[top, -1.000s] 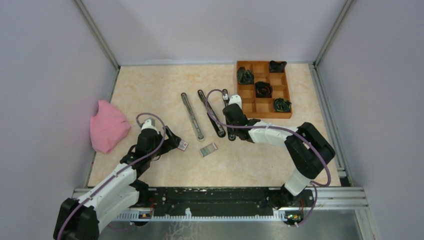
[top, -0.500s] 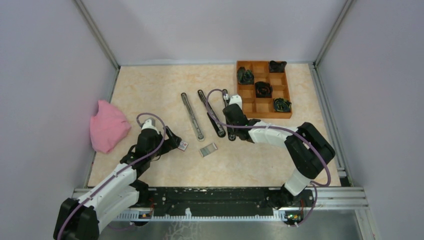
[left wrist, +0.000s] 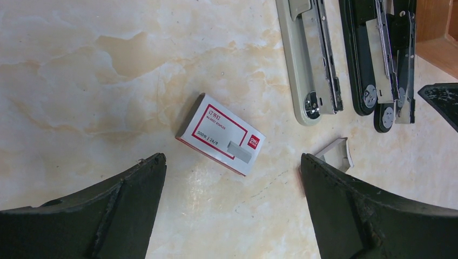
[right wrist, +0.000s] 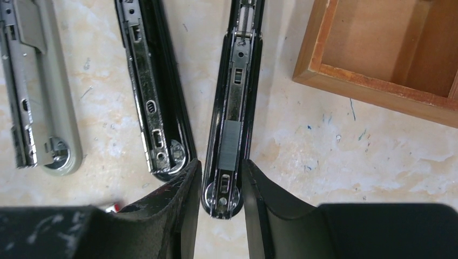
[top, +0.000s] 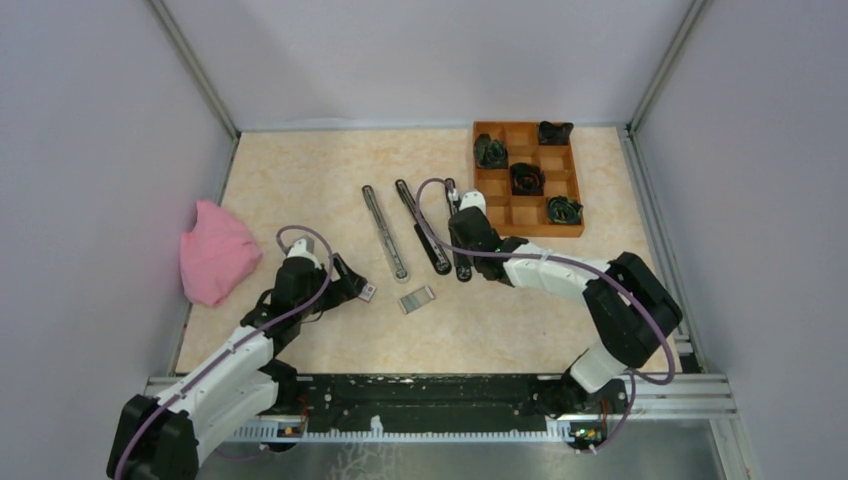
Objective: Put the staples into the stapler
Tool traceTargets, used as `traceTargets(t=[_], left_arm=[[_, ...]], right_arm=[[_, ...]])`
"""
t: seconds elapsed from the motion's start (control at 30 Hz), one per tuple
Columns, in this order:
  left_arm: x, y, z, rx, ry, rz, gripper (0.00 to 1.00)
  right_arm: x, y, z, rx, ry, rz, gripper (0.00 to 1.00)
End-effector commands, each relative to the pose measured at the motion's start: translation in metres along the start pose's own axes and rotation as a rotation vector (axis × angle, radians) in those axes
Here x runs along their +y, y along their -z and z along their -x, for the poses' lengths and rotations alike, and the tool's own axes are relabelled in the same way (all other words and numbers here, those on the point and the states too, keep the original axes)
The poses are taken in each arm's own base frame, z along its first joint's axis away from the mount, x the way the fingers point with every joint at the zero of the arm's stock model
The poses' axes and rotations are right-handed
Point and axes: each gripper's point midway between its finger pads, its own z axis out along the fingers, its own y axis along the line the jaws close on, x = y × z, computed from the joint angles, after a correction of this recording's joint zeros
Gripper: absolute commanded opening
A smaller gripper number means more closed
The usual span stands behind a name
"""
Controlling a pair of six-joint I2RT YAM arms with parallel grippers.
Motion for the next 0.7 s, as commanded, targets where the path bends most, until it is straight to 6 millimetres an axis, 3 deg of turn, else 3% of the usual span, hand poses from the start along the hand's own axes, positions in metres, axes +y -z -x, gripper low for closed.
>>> traceTargets(t=[0.0,0.3,0.67], left_arm=[[-0.013,0.0,0.003,0.013,0.006,-0.052,0.99],[-0.02,-0.001,-0.007,0.097,0.005,-0.068,0.99],[-0.026,-0.002,-0.014,0.143,0.052,-0.085,0.98]], right_arm=[[0.018,0.026,0.028,-0.048,-0.014,0.096,0.34],[0.067,0.052,0.013,0.007,0.094,0.203,0.33],[0.115,0.053,-0.017,0.091,0.164,0.3,0.28]])
